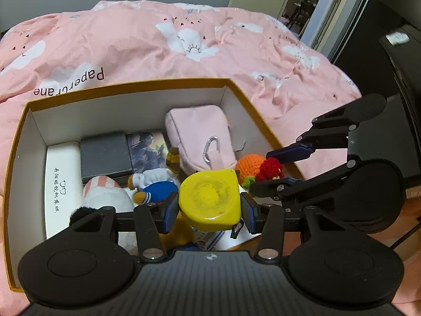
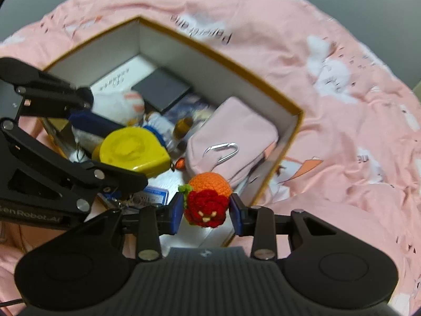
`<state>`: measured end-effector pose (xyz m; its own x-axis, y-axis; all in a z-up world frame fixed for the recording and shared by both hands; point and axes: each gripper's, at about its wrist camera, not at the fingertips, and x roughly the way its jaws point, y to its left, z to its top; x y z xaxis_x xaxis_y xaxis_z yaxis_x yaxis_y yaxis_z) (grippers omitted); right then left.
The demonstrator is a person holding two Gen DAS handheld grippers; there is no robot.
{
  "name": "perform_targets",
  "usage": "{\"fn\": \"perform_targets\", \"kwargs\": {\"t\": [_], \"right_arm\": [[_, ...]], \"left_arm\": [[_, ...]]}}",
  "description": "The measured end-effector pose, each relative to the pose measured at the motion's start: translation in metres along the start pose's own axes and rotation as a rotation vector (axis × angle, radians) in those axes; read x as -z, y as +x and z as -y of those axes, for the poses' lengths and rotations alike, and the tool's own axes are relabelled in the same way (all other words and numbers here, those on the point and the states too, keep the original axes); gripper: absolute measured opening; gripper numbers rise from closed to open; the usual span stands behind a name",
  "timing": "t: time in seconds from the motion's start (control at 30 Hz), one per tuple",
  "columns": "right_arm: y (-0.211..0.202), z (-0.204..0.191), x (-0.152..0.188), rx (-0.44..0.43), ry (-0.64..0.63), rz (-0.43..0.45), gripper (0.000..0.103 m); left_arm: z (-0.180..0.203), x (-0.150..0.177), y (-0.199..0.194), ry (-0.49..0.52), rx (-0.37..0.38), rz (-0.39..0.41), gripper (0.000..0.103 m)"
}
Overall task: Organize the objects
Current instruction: 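Carry the yellow tape measure and crocheted fruit over the orange box with both tools, then lower the tape measure and fruit into the box and open both tools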
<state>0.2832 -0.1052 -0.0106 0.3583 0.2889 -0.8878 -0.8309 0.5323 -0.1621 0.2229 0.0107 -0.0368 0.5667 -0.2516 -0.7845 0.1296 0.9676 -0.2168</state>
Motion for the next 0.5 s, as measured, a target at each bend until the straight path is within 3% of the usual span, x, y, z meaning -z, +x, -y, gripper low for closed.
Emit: {"fn": "perform_targets", "kwargs": {"t": [0.2,0.5], "right_arm": [[0.019,-0.005,-0.011,0.016,-0.075,-0.079,0.04],[0.017,-0.005,-0.01,0.078,-0.166,-0.038,0.044]], "left_arm": [[-0.007,0.0,0.01,-0.002,-0.003,-0.02,0.056],[-0.005,0.003,0.022,0.018,-0.018,-0.053,0.056]]}}
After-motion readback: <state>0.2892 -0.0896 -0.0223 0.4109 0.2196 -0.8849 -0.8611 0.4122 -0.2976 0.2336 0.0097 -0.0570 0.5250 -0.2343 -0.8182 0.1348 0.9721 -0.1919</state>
